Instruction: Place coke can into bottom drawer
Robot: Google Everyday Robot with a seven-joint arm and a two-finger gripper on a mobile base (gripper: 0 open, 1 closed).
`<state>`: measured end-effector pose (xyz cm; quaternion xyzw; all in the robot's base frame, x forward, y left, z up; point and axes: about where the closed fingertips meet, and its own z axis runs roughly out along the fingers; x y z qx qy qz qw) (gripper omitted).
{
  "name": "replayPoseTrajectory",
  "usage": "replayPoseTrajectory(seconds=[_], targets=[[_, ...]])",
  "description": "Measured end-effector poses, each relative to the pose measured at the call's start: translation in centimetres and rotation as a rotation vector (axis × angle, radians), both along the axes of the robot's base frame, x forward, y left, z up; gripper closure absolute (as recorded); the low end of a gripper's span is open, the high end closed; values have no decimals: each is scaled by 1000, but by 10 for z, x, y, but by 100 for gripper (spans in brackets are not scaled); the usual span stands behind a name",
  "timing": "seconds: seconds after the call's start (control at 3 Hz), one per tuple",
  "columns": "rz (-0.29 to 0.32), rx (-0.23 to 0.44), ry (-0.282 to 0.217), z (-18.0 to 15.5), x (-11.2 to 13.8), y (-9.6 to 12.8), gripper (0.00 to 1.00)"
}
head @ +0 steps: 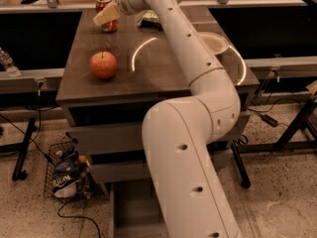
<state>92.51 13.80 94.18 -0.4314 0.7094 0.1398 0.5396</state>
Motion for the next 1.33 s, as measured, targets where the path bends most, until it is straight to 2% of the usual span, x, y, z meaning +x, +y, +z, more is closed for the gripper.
replayPoseTrajectory(seconds=[0.67, 1.0, 1.33], targets=[[-121, 120, 37, -41, 43, 12, 0], [-126, 149, 42, -47, 48, 22, 0], [-89, 144, 12, -42, 45, 46, 0]])
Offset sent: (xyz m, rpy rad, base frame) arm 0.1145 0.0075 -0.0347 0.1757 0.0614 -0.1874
